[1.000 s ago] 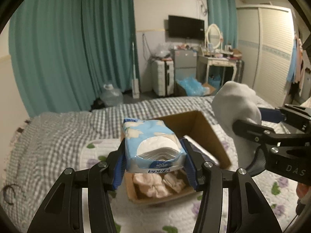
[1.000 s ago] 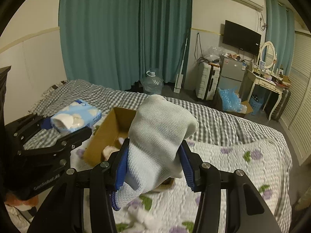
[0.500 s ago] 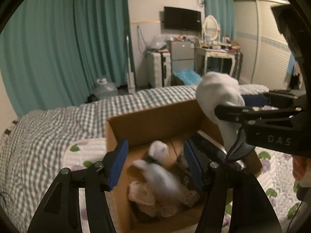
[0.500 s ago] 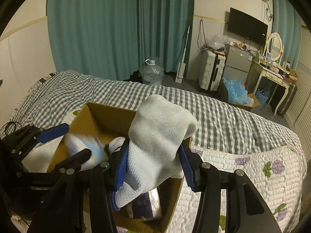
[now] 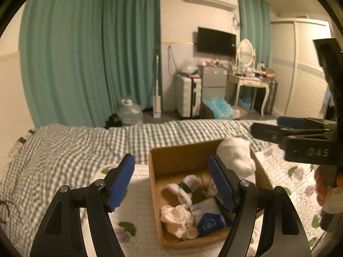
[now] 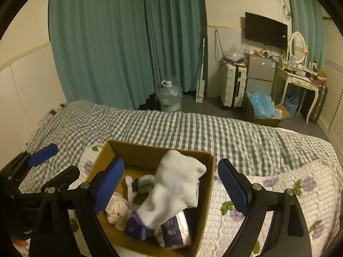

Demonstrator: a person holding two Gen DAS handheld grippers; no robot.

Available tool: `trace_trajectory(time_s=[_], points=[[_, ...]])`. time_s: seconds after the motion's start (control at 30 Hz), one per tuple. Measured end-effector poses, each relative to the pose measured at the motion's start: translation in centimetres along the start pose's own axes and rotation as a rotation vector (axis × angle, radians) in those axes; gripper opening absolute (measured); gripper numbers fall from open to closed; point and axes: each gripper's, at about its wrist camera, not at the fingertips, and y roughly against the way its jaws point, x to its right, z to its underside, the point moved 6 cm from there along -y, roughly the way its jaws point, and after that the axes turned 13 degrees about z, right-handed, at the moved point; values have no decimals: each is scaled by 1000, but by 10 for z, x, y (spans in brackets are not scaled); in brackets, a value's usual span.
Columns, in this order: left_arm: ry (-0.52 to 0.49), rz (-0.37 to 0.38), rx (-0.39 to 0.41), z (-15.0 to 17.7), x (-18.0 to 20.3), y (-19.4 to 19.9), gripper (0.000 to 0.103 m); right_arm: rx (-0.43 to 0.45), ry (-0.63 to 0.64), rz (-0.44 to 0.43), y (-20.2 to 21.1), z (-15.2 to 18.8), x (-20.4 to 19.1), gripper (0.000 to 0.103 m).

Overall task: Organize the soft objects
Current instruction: 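Carry the sock and tissue pack over the box and open both grippers, then grasp the white sock bundle with the right gripper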

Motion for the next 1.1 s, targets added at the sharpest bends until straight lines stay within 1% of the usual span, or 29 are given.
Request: trace_trajectory(time_s=[0.03, 0.07, 0.1, 0.23, 0.33, 0.43, 0.5, 0.6, 0.67, 0.77, 0.9, 1.0, 1.1], points=[[9, -12, 13, -3, 1, 9, 75, 11, 2, 2, 13, -3, 1, 89], [13, -17, 24, -6, 3, 19, 85, 22, 5, 5, 23, -5, 1, 90], [11, -19, 30, -8, 4, 26, 88, 33, 10, 10, 35, -7, 1, 91], [-19, -40, 87, -19, 16, 70, 88, 85, 39, 46, 92, -13, 2, 92], [-32, -39, 108, -20, 23, 102, 89, 111, 63, 74, 133, -11, 1, 94], [-35, -43, 118, -18, 28, 126, 94, 105, 89, 87, 169, -1, -2, 96], [-21, -41, 129, -14, 30, 145, 94, 101, 92, 85, 186, 5, -4, 97], [-9, -38, 136, -7, 32, 161, 94, 103, 85, 75, 211, 22, -6, 97], [-6, -38, 127, 1, 34, 166, 94, 90, 91, 72, 217, 34, -5, 97], [-8, -48, 96, 18, 38, 162, 94, 59, 100, 72, 216, 63, -6, 97], [38, -68, 43, 44, 38, 145, 94, -8, 109, 67, 190, 100, -5, 97], [68, -53, -15, 65, 37, 121, 94, -54, 132, 68, 163, 123, -7, 97], [65, -61, -47, 82, 38, 105, 94, -97, 143, 61, 133, 144, -8, 97]])
